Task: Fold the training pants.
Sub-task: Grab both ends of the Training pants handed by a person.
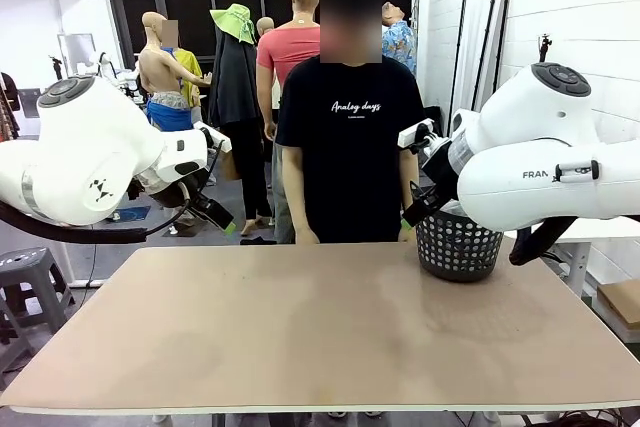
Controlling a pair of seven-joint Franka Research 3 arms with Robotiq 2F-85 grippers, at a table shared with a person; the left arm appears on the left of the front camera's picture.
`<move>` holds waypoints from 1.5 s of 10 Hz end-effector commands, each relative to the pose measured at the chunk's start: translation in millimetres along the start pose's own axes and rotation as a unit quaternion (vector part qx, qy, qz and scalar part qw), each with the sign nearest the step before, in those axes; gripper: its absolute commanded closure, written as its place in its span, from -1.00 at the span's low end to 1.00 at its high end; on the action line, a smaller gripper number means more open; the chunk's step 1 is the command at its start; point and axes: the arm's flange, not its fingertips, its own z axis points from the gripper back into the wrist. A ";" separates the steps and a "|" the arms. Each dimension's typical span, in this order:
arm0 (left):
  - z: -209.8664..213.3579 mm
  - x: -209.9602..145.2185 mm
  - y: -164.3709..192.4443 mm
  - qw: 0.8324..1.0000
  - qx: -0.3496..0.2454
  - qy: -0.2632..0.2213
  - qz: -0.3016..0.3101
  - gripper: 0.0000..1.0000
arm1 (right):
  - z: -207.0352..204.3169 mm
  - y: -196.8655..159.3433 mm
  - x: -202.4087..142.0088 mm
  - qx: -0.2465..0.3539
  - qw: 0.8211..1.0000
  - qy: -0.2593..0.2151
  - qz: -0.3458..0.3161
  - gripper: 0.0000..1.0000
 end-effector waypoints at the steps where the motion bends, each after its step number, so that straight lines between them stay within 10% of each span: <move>1: 0.5 0.2 -0.1 1.000 0.000 -0.001 0.000 -1.00 | 0.0 1.0 0.3 0.005 1.000 -0.001 -0.002 -1.00; 15: 0.5 0.2 -0.1 1.000 0.000 -0.001 0.000 -1.00 | 0.0 1.0 0.3 0.005 1.000 -0.001 -0.002 -1.00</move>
